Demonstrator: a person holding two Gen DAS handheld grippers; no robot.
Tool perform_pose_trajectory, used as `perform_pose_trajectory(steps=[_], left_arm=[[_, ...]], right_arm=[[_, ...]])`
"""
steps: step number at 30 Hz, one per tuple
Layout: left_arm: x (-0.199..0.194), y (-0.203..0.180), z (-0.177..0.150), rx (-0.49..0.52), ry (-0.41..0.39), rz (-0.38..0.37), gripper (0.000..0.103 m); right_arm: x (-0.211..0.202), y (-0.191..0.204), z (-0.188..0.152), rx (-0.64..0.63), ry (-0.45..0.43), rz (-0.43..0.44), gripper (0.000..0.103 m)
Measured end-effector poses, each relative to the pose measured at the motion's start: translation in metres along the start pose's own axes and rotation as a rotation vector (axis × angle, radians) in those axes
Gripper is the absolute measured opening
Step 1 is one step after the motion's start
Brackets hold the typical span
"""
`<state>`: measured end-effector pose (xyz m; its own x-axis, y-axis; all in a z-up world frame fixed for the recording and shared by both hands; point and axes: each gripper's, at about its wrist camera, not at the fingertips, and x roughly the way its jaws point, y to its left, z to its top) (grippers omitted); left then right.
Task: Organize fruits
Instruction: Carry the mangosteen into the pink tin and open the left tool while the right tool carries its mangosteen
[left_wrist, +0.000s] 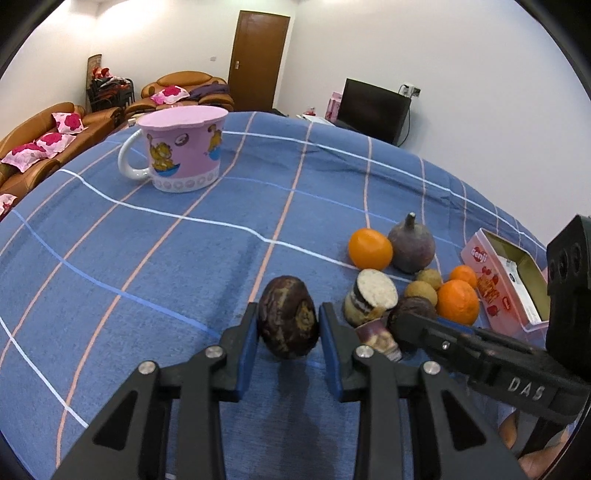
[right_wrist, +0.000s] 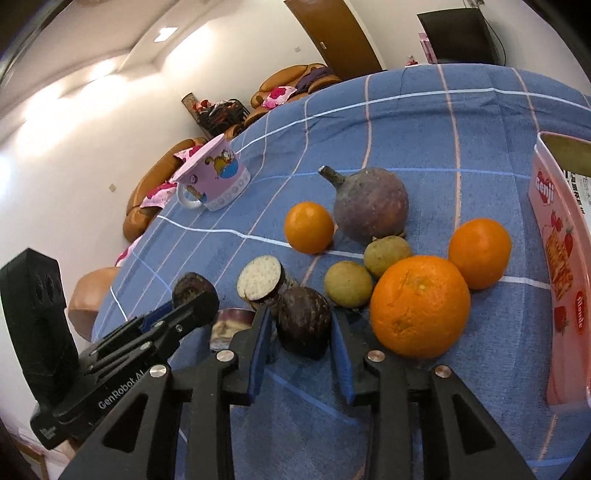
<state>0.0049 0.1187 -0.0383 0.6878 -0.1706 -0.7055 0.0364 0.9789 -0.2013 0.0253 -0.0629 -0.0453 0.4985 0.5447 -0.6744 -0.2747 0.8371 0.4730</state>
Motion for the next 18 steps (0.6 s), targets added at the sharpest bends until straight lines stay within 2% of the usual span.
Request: perform_pose_trajectory(steps=[2, 5, 10, 14, 18], left_arm=[[-0.001, 0.001, 0.000, -0.004, -0.007, -0.003, 0.034], [-0.006, 0.000, 0.001, -0.010, -0.039, 0.010, 0.034], [-0.026, -0.021, 0.003, 0.088, -0.175, 0.118, 0.034], [-0.031, -0.038, 0.007, 0.099, -0.191, 0.062, 0.034], [-0.031, -0.068, 0.010, 0.170, -0.197, 0.037, 0.034]], right_arm=[[-0.002, 0.004, -0.001, -0.025, 0.001, -0.026, 0.025], [-0.012, 0.010, -0.002, -0.043, -0.029, -0.005, 0.025], [-0.043, 0.014, 0.002, -0.062, -0.131, 0.016, 0.025], [-0.069, 0.011, 0.004, -0.069, -0.210, -0.024, 0.025], [-0.103, -0.002, 0.007, -0.054, -0.317, -0.079, 0.025]])
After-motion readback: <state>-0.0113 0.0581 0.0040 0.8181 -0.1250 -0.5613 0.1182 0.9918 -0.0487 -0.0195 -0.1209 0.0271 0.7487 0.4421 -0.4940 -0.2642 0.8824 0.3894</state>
